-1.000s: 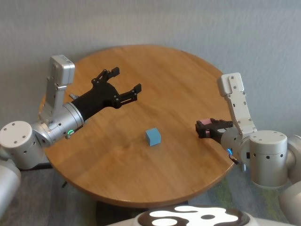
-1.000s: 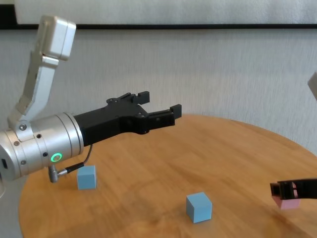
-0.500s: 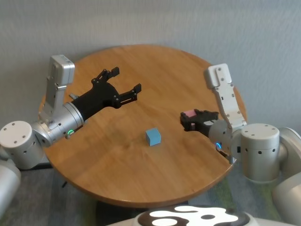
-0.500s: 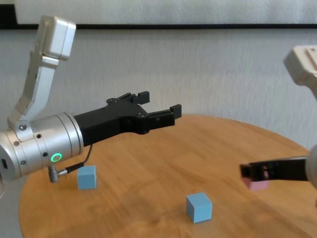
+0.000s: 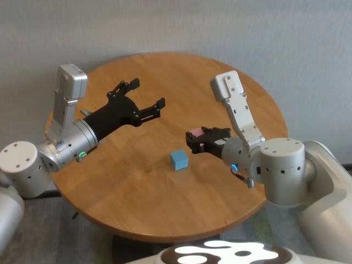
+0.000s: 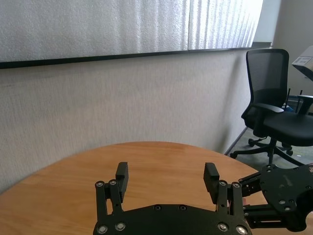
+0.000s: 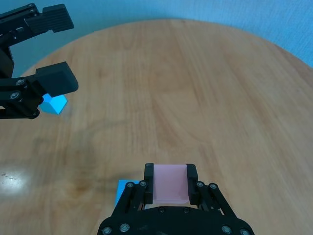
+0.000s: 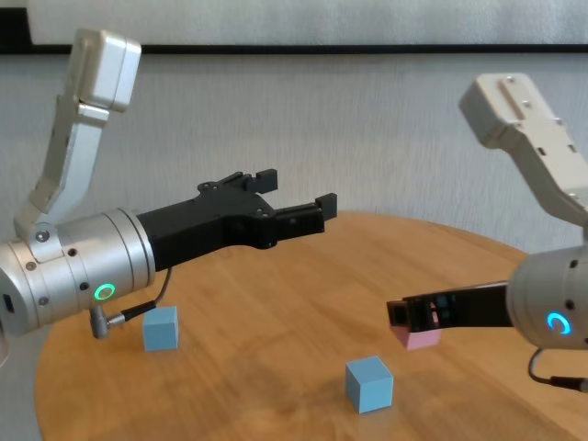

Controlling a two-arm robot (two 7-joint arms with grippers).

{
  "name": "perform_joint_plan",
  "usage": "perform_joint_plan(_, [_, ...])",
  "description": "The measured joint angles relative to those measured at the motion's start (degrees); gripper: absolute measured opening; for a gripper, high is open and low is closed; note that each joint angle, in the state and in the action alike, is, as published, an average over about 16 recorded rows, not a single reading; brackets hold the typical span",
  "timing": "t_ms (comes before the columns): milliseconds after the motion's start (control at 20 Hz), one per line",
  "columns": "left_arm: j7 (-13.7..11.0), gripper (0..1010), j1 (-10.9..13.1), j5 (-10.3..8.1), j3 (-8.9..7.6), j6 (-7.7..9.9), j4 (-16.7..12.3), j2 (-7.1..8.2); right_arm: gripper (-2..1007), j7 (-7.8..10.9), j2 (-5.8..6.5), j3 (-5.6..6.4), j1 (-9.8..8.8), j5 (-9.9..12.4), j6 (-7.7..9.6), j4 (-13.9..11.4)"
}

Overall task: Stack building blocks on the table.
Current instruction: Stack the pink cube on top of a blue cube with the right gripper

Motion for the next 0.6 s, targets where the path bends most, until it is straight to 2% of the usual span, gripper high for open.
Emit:
perform_joint_plan(300, [0.0,1002,0.0,0.0,0.0,0.0,0.0,0.0,357,0.94,-1.42,-1.33,1.29,-1.0,1.21,0.9])
perform_joint_plan(600, [0.0,1002,0.0,0.0,0.0,0.0,0.0,0.0,357,1.48,-2.32,-2.25,2.01,-2.3,2.08,1.6])
